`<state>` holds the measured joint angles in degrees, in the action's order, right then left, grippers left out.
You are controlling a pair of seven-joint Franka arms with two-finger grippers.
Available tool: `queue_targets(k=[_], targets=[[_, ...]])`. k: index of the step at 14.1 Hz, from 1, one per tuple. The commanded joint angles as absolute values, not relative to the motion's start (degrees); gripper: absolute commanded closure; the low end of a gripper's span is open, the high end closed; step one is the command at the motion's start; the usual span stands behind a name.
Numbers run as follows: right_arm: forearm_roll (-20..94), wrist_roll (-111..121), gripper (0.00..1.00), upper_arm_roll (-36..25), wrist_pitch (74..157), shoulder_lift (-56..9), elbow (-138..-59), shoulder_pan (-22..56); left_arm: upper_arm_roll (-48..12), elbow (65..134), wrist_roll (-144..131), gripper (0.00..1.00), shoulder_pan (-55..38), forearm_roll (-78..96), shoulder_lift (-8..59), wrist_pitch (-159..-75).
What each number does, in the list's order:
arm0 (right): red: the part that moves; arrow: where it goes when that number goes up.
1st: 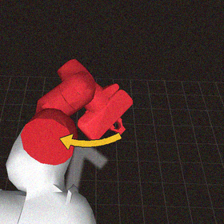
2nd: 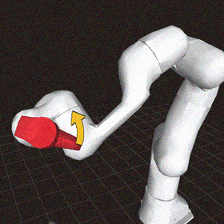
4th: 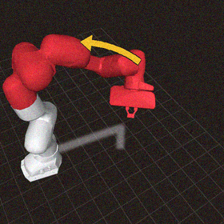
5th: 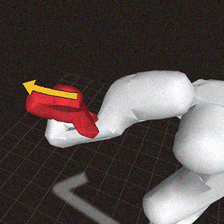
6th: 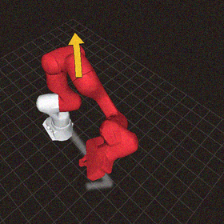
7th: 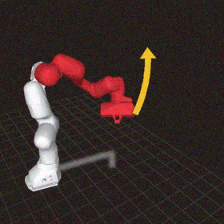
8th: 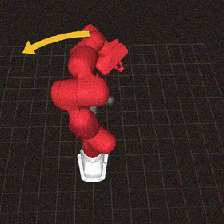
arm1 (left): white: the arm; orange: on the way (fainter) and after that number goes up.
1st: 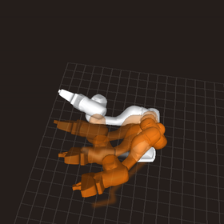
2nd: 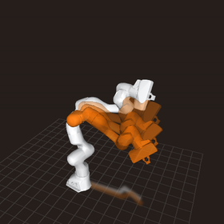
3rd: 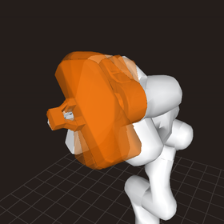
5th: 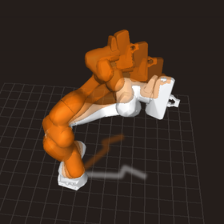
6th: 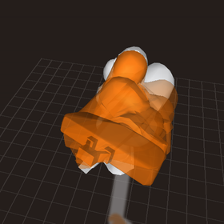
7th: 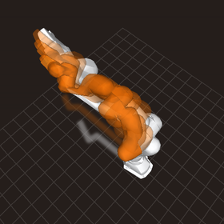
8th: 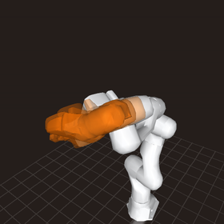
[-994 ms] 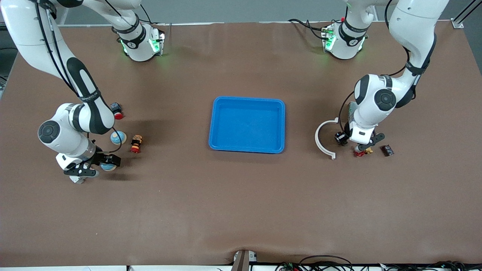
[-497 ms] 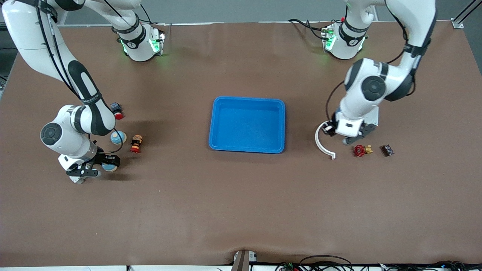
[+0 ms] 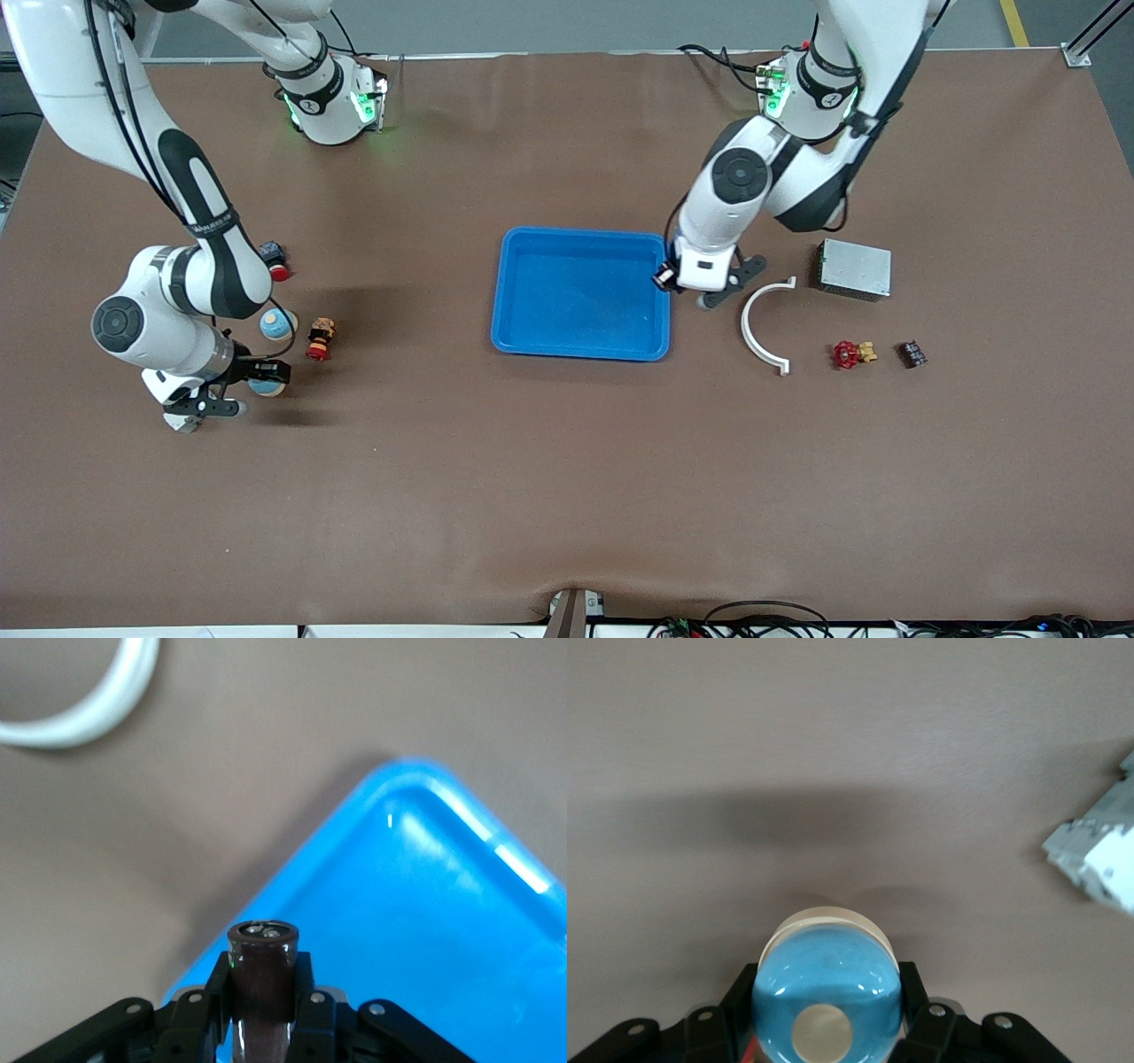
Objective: Place electrolytic capacitor and blue bell in tray
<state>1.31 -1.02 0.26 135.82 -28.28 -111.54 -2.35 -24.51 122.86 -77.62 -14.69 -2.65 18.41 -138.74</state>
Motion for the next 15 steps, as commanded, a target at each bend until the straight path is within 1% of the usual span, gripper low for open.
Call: queue_targets(k=[1,3,5,7,8,9,12,15], targets=[[1.4,-7.7,1.0,0.3,131.8,-23.4,-112.9,1.0,-24.1,119.2,-83.0,1.0,-18.6,-3.7,24.1,-137.9],[1.5,-13.5,1.0,0.4,131.6,-21.4,-114.6,4.0,-23.8,118.0,-86.9,1.0,-20.7,-4.8,27.5,-138.0],[1.5,-20.5,1.0,0.3,131.0,-19.3,-115.8,8.1,-23.8,117.7,-87.3,1.0,-20.8,-5.2,29.1,-138.0],[1.5,-29.3,1.0,0.4,128.7,-17.6,-116.4,12.9,-23.7,117.7,-87.4,1.0,-20.7,-5.2,29.5,-138.0],[1.5,-34.6,1.0,0.3,128.2,-17.2,-117.0,16.4,-23.6,117.5,-87.6,0.59,-20.8,-5.4,29.3,-138.0],[1.5,-40.0,1.0,0.4,128.4,-16.8,-117.7,19.5,-23.6,117.3,-88.2,0.01,-20.2,-5.5,29.1,-137.9],[1.6,-55.5,1.0,0.4,128.8,-16.8,-117.7,28.7,-23.6,115.2,-90.1,0.0,-19.5,-5.5,26.1,-137.0],[5.5,-62.3,1.0,0.4,130.9,-17.0,-117.9,34.4,-23.6,112.0,-88.6,0.0,-14.3,-5.7,21.2,-129.3]])
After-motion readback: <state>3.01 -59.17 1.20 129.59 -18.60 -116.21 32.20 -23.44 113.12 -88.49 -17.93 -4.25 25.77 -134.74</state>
